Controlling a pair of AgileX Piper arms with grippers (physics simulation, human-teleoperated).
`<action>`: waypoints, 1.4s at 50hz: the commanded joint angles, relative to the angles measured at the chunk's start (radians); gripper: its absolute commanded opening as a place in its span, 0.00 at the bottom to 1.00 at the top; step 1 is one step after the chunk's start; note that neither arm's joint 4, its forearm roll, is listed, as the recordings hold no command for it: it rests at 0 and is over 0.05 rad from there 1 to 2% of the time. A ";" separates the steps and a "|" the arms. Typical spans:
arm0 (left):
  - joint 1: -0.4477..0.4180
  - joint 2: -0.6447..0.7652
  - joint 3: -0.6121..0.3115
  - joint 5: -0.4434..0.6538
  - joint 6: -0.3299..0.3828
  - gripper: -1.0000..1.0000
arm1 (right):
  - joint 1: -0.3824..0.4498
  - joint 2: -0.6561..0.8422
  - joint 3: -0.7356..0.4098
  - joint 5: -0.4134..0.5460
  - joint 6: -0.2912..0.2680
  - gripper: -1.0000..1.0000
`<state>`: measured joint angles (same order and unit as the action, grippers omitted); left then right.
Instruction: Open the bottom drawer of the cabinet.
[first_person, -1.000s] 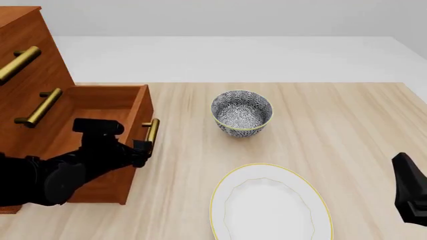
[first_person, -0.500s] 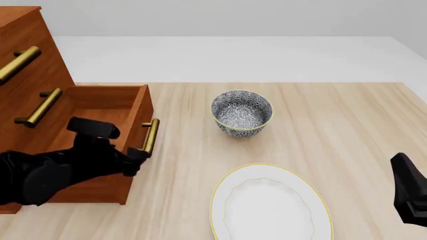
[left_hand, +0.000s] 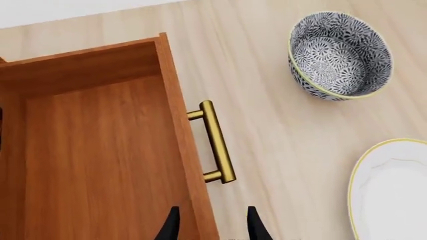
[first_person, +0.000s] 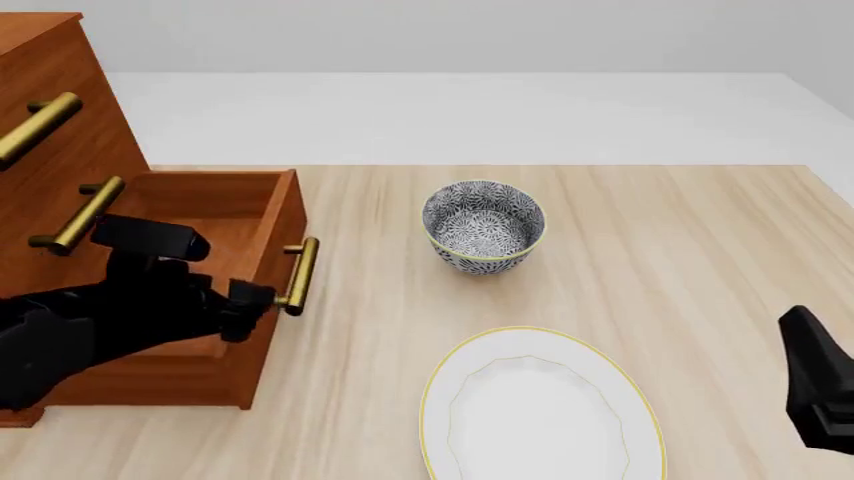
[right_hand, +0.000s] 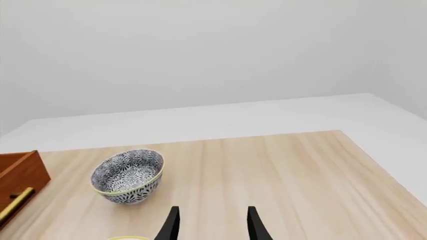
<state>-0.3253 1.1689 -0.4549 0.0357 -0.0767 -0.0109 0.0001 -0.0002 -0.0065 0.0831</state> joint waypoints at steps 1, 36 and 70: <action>0.016 -0.120 -0.028 0.101 -0.016 1.00 | 0.005 0.000 0.000 -0.002 0.000 1.00; -0.060 -0.666 -0.093 0.383 -0.012 1.00 | 0.043 0.000 -0.064 -0.010 -0.015 1.00; -0.034 -1.116 -0.032 0.493 0.019 1.00 | 0.095 0.000 -0.405 0.208 -0.053 1.00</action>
<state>-0.3650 0.1721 -0.5017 0.4889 -0.0545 0.0656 0.0002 -0.2778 0.1095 0.0458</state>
